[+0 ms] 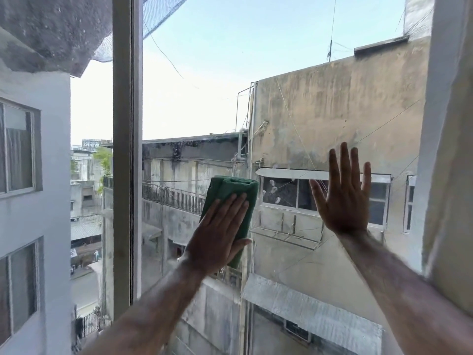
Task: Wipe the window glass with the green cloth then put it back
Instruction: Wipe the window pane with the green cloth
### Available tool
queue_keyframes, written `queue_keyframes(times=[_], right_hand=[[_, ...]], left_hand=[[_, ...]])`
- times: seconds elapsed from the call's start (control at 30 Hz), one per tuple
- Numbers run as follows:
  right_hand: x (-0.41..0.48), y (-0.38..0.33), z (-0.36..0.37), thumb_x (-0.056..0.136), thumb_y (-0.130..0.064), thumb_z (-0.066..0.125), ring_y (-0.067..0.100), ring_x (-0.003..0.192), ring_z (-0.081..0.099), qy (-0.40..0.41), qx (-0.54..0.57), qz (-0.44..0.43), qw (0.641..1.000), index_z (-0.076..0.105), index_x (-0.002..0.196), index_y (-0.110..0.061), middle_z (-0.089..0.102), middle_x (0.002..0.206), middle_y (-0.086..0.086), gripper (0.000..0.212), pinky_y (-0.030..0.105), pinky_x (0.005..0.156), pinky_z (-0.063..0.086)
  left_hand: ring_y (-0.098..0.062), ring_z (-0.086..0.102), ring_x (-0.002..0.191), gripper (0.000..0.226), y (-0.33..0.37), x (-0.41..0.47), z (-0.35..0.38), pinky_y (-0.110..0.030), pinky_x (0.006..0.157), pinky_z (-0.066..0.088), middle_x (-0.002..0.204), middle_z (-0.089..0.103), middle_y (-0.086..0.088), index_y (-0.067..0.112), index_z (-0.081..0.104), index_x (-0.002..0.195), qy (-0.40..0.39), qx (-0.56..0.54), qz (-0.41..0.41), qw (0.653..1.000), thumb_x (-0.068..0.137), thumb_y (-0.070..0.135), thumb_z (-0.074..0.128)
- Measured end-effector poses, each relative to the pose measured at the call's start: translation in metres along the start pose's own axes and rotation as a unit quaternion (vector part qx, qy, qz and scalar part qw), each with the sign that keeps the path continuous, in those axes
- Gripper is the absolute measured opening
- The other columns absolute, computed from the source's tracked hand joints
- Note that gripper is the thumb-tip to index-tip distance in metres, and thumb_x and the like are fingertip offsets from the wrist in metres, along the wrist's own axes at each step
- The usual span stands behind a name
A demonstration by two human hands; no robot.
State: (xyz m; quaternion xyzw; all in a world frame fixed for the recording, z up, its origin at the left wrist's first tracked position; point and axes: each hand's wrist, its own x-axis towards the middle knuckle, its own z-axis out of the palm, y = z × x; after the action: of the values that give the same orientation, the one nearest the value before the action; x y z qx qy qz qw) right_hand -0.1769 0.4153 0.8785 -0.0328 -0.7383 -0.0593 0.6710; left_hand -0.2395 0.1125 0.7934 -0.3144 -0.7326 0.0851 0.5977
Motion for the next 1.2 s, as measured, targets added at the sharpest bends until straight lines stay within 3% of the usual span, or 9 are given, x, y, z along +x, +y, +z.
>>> queue_keyframes(times=[0.1, 0.23, 0.3, 0.57, 0.63, 0.77, 0.83, 1.03, 1.2], right_hand=[[-0.001, -0.001, -0.001, 0.111, -0.060, 0.025, 0.031, 0.169, 0.010, -0.001, 0.002, 0.000, 1.000, 0.015, 0.172, -0.012, 0.011, 0.181, 0.013, 0.078, 0.063, 0.134, 0.015], [0.001, -0.002, 0.001, 0.111, -0.060, 0.027, 0.031, 0.169, 0.011, 0.007, -0.004, -0.002, 1.000, 0.016, 0.172, -0.012, 0.012, 0.181, 0.013, 0.077, 0.062, 0.134, 0.016], [0.002, -0.001, 0.002, 0.111, -0.059, 0.028, 0.031, 0.169, 0.011, 0.007, -0.005, -0.002, 1.000, 0.016, 0.172, -0.013, 0.012, 0.181, 0.013, 0.077, 0.061, 0.134, 0.016], [0.000, -0.002, -0.001, 0.112, -0.059, 0.027, 0.032, 0.169, 0.012, 0.002, 0.004, -0.004, 1.000, 0.017, 0.171, -0.011, 0.014, 0.181, 0.014, 0.077, 0.062, 0.134, 0.016], [0.000, -0.002, 0.000, 0.112, -0.058, 0.027, 0.033, 0.169, 0.013, 0.006, 0.004, -0.003, 1.000, 0.019, 0.171, -0.011, 0.014, 0.181, 0.015, 0.076, 0.062, 0.134, 0.016], [0.000, 0.000, 0.000, 0.114, -0.052, 0.027, 0.033, 0.168, 0.014, 0.012, 0.000, -0.003, 1.000, 0.020, 0.171, -0.011, 0.016, 0.180, 0.014, 0.070, 0.062, 0.134, 0.017], [0.000, 0.000, 0.001, 0.115, -0.047, 0.024, 0.032, 0.169, 0.013, 0.012, 0.000, -0.006, 1.000, 0.020, 0.171, -0.012, 0.015, 0.181, 0.014, 0.067, 0.062, 0.134, 0.017], [0.001, 0.002, 0.000, 0.115, -0.036, 0.028, 0.032, 0.168, 0.016, 0.028, 0.026, -0.010, 0.999, 0.025, 0.170, -0.011, 0.020, 0.179, 0.015, 0.060, 0.061, 0.135, 0.016], [0.000, 0.001, -0.003, 0.115, -0.039, 0.021, 0.032, 0.168, 0.016, 0.022, 0.027, -0.005, 0.999, 0.023, 0.170, -0.012, 0.019, 0.180, 0.014, 0.061, 0.059, 0.136, 0.014]], left_hand=[[-0.033, 0.018, 0.160, 0.080, -0.044, 0.030, -0.007, -0.054, 0.124, 0.032, 0.171, 0.022, -0.016, 0.004, 0.023, 0.163, 0.018, 0.039, 0.013, 0.999, 0.108, 0.062, 0.030], [-0.034, 0.022, 0.159, 0.074, -0.058, 0.128, -0.026, -0.053, 0.131, 0.017, 0.170, 0.027, -0.018, 0.000, 0.028, 0.161, 0.109, -0.046, -0.235, 0.965, 0.110, 0.055, 0.026], [-0.035, 0.025, 0.158, 0.074, -0.039, 0.154, -0.029, -0.053, 0.131, 0.018, 0.168, 0.030, -0.018, 0.000, 0.030, 0.160, 0.132, -0.060, -0.289, 0.946, 0.109, 0.054, 0.033], [-0.032, 0.021, 0.159, 0.075, 0.025, 0.034, -0.004, -0.054, 0.123, 0.034, 0.171, 0.023, -0.014, 0.005, 0.026, 0.162, 0.023, -0.006, 0.027, 0.999, 0.109, 0.058, 0.032], [-0.033, 0.022, 0.159, 0.073, 0.002, 0.040, -0.003, -0.054, 0.123, 0.034, 0.170, 0.026, -0.016, 0.004, 0.026, 0.162, 0.039, 0.012, 0.010, 0.999, 0.110, 0.055, 0.034], [-0.034, 0.023, 0.159, 0.071, -0.011, 0.128, -0.017, -0.054, 0.129, 0.023, 0.169, 0.028, -0.018, 0.001, 0.029, 0.160, 0.107, -0.048, -0.192, 0.974, 0.111, 0.051, 0.033], [-0.035, 0.025, 0.158, 0.069, 0.001, 0.165, -0.025, -0.054, 0.129, 0.021, 0.169, 0.030, -0.018, 0.001, 0.031, 0.160, 0.123, -0.064, -0.226, 0.964, 0.111, 0.049, 0.032], [-0.034, 0.017, 0.160, 0.064, 0.051, 0.103, -0.009, -0.054, 0.128, 0.024, 0.172, 0.021, -0.016, 0.004, 0.021, 0.163, 0.061, -0.027, 0.033, 0.997, 0.111, 0.039, 0.033], [-0.030, 0.022, 0.159, 0.066, 0.034, 0.063, -0.003, -0.053, 0.126, 0.030, 0.170, 0.026, -0.014, 0.005, 0.025, 0.163, 0.058, -0.018, 0.034, 0.998, 0.109, 0.039, 0.042]])
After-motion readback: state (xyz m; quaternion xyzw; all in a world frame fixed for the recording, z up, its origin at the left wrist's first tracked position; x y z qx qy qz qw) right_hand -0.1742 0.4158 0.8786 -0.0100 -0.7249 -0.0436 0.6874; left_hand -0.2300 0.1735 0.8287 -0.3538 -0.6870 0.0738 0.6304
